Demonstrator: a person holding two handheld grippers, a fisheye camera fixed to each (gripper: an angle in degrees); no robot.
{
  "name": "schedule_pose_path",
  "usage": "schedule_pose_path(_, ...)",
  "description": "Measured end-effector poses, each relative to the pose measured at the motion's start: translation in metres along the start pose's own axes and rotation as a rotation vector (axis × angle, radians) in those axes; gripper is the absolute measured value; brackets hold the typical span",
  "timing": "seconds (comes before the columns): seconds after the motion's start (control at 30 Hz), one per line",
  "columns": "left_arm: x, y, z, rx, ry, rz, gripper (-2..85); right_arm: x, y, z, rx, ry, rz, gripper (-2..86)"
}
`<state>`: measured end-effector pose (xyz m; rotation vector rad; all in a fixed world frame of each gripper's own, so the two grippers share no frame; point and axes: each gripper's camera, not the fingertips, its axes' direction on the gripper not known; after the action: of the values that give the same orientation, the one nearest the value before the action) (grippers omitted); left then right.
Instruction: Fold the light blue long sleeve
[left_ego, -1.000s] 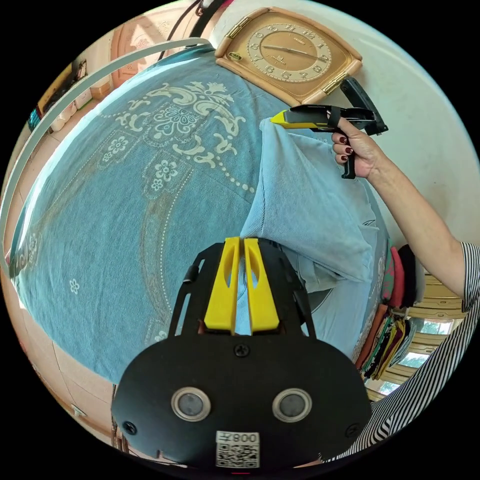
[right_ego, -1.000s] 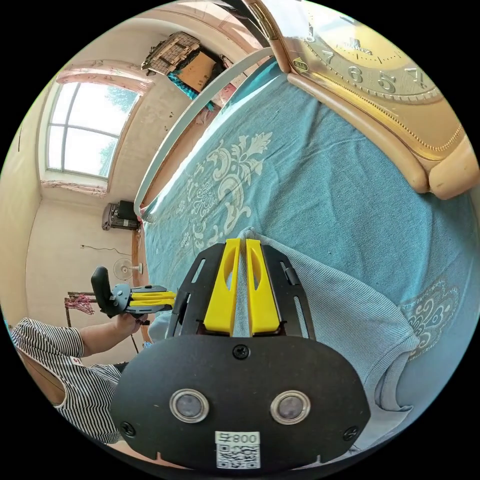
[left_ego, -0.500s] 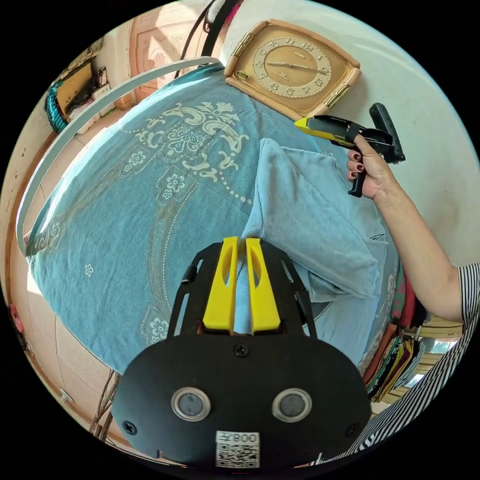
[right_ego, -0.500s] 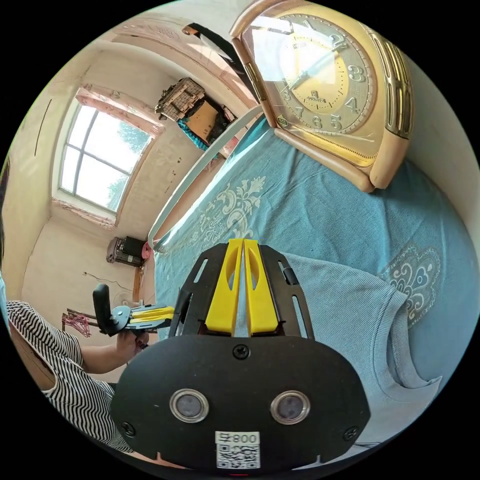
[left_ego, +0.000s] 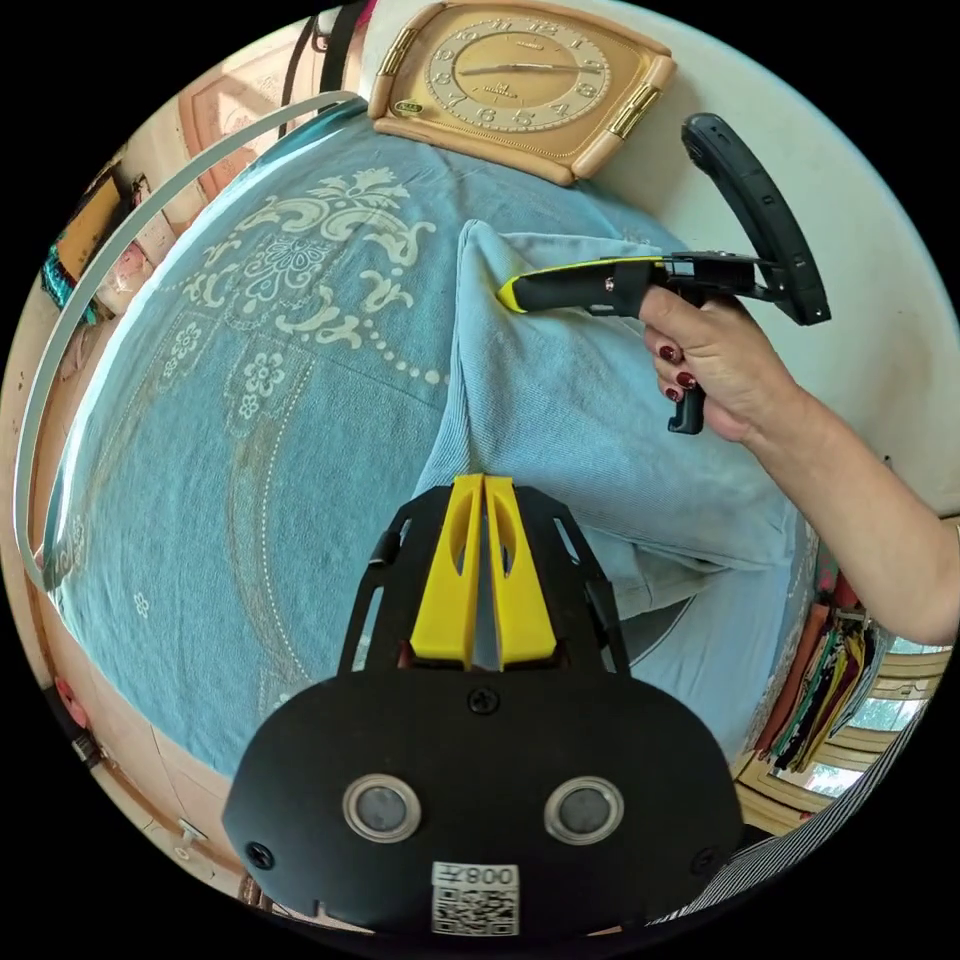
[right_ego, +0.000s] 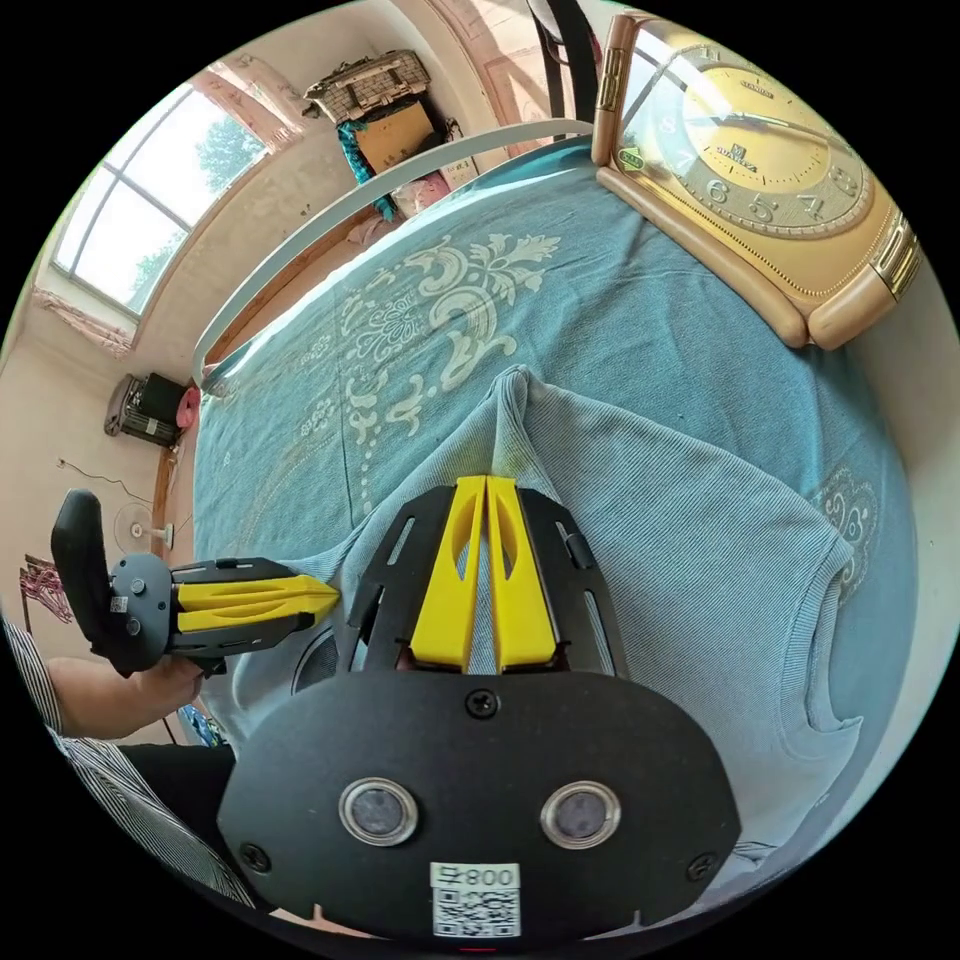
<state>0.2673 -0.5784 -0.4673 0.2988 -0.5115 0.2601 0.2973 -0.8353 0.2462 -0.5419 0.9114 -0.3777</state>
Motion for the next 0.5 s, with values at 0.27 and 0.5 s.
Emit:
schedule_pose_path(0.27,-0.01,0.031,-0.011,-0.044,0.018,0.061,0.2,0.011,0.056,0.004,0.0,-0.133,0.105,0.1)
schedule_pose_path(0.5,-0.025,0.083,-0.049,0.02,0.144,0.002,0.2,0.03,0.215,-0.057,0.147,-0.114,0.274,0.1)
